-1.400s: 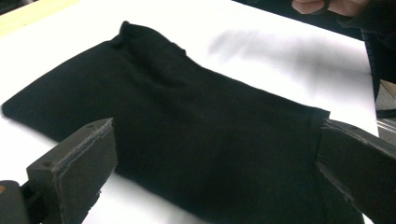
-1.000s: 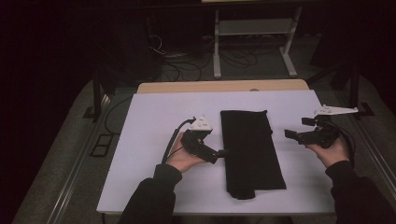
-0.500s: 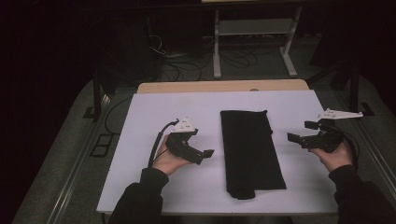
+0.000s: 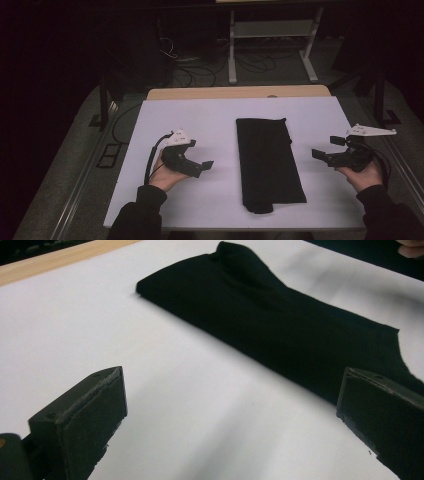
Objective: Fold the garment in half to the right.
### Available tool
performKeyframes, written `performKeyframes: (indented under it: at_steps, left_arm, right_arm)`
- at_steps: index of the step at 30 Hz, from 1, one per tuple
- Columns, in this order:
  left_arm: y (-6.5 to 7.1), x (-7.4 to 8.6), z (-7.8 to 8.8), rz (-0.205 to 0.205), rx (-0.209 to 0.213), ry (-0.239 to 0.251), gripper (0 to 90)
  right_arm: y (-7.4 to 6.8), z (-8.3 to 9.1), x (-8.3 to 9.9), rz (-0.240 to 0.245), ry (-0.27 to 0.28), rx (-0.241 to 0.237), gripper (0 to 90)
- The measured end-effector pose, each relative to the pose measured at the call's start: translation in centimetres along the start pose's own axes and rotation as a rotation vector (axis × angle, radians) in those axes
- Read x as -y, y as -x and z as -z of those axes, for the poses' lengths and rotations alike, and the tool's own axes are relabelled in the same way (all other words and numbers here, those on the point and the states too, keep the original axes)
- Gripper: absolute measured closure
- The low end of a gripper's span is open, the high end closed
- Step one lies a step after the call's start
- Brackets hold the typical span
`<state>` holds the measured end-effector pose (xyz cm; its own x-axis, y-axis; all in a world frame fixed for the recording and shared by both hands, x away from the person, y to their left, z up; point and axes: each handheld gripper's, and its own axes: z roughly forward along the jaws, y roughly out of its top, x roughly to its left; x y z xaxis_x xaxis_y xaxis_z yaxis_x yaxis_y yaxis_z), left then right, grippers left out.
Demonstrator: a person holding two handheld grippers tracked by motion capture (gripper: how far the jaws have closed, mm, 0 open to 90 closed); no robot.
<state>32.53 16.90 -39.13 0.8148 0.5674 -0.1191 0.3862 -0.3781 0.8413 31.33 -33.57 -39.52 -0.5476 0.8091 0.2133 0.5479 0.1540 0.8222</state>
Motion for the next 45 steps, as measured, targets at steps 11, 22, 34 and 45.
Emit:
performKeyframes:
  at_steps: [11, 22, 34, 45]
  left_arm:
    - [-1.1, 1.8, 1.8, 0.042, -0.034, 0.015, 0.0]
    - [-1.7, 3.4, 3.1, 0.067, -0.055, 0.027, 0.0]
    - [-2.3, 5.0, 4.8, 0.094, -0.093, 0.056, 0.0]
    - [-3.1, 6.8, 7.1, 0.117, -0.142, 0.094, 0.0]
  right_arm:
    - [-0.3, 0.6, 0.9, 0.009, 0.003, 0.002, 0.0]
    - [-0.9, 1.1, 1.8, 0.019, 0.011, 0.0, 0.0]
    - [-1.3, 1.2, 2.6, 0.029, 0.009, -0.01, 0.0]
    - [-1.4, 1.0, 2.8, 0.034, 0.003, -0.012, 0.0]
